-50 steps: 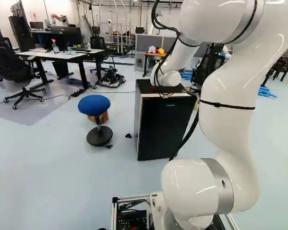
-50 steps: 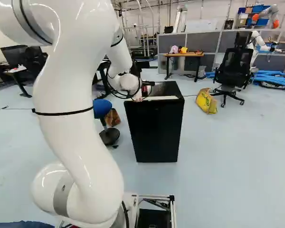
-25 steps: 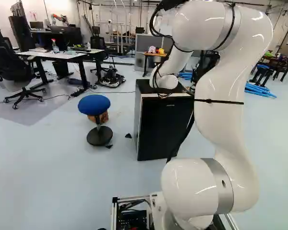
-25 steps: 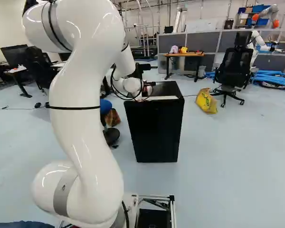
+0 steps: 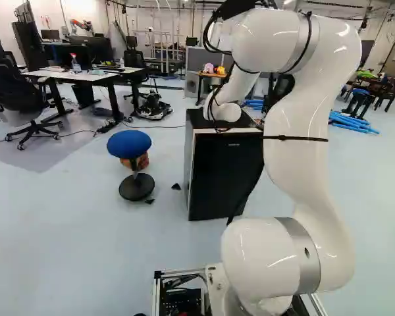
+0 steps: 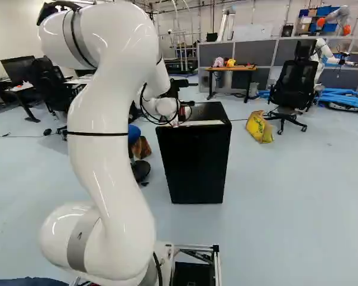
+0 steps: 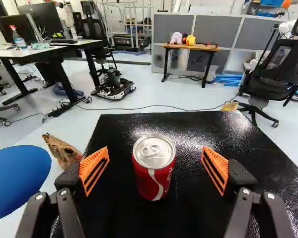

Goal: Grab a drink from the fridge

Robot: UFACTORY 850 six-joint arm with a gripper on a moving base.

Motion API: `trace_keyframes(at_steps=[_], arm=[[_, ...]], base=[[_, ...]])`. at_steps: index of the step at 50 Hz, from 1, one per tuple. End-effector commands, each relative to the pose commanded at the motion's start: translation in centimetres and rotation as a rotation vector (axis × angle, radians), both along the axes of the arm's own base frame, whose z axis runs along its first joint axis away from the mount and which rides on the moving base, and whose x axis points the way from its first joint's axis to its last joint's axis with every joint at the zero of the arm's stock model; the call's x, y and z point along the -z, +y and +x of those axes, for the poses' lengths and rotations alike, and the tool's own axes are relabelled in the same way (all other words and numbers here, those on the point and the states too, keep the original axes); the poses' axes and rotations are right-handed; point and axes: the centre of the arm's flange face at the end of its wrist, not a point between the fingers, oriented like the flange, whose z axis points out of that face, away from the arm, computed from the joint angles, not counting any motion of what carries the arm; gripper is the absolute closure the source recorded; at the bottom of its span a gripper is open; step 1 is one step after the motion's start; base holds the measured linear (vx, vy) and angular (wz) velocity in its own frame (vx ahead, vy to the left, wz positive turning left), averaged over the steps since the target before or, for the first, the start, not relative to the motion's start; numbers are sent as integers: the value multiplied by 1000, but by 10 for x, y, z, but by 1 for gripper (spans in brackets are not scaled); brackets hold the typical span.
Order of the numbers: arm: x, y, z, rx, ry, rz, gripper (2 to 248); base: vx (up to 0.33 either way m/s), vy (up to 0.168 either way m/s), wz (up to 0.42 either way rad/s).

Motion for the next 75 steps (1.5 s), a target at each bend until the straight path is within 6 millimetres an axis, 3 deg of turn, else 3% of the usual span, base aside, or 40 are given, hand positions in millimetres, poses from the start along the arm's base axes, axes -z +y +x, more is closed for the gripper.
trace_keyframes(at_steps=[11, 36, 75], arm=[[13, 1, 3, 12, 16, 10, 3], [12, 11, 3, 10, 16, 21, 3], [12, 10, 3, 34, 15, 36, 3]], base=[[0, 0, 0], [0, 0, 0], [0, 0, 0]])
